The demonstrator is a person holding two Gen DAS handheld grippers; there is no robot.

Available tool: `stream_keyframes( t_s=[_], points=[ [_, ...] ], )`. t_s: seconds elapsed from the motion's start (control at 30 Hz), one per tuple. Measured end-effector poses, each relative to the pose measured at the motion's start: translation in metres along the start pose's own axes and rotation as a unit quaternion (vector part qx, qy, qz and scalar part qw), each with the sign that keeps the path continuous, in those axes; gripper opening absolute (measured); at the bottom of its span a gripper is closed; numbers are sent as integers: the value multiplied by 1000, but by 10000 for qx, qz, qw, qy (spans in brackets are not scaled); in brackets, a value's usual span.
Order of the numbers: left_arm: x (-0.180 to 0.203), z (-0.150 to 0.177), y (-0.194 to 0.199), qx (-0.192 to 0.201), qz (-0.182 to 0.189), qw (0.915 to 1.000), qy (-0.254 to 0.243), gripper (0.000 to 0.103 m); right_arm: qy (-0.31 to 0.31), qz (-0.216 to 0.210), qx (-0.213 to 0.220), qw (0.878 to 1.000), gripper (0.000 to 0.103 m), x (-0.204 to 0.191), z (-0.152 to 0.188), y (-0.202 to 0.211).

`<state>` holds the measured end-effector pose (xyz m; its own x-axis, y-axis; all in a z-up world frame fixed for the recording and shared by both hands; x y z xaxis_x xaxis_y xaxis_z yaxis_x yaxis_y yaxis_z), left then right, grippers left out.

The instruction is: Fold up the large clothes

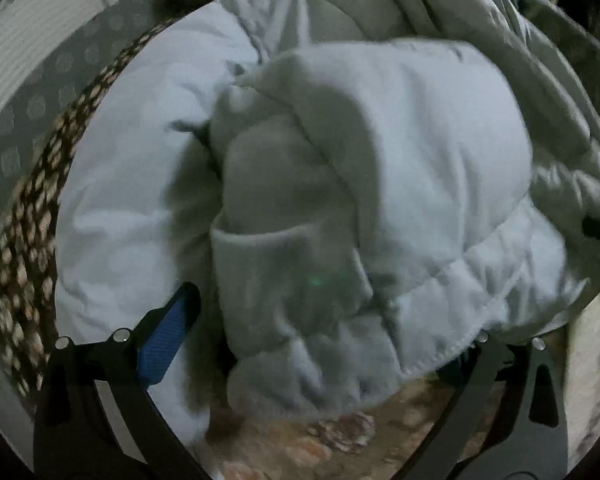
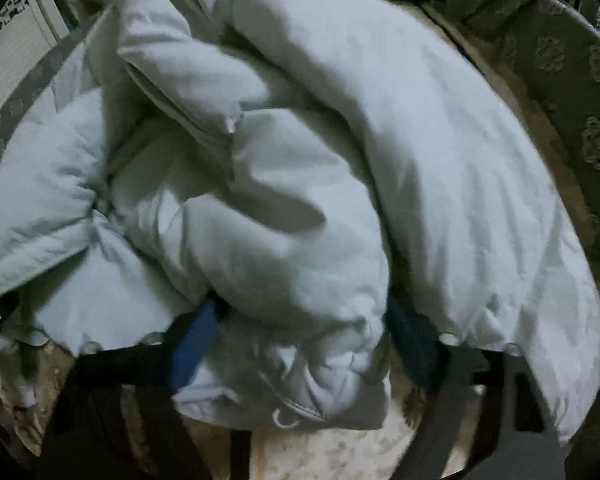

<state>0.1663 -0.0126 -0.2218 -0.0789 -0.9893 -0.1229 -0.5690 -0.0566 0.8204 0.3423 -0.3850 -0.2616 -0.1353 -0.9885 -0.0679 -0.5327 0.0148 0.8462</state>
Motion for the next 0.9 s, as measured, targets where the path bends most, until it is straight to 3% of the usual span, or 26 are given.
stream_keyframes(
  t_s=[0.23, 0.3, 0.37, 0.47, 0.57, 0.73, 0.9],
  points=[
    [-4, -9, -12, 52, -62, 10000, 55, 97, -225, -472, 43, 9986, 19, -1, -6, 7],
    [-6, -12, -12, 67, -101, 9999, 24, 84, -274, -512, 160, 9982, 15, 4, -12, 15],
    [-9, -16, -13, 39, -152, 9999, -66, 47, -212, -389, 334, 9985, 12, 8, -17, 28],
    [-21, -21, -10, 38, 67, 9993, 363, 26, -200, -181, 721, 9970, 11, 18, -27, 61],
    [-33, -28, -1, 144, 33, 9986, 517, 14, -189, 21, 1155, 9931, 9, 36, -34, 103],
    [-39, -32, 14, 106, 151, 9986, 493, 10, -529, 186, 1581, 9858, 8, 88, -40, 169],
    [-31, -29, 36, 38, 666, 9957, 644, 11, -803, 325, 1786, 9801, 8, 139, 0, 235]
  ],
)
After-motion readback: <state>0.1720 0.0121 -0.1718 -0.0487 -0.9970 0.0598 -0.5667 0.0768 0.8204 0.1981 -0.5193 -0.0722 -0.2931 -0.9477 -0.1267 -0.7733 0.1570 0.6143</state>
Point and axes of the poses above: each gripper's, at about its wrist camera, not at the fingertips, and y roughly against the way its jaws point, x to its right, z to its underside, the point moved 9 cm from there along -y, roughly the way its jaws point, and after that the axes turned 8 degrees about x, right-handed, at the moved point
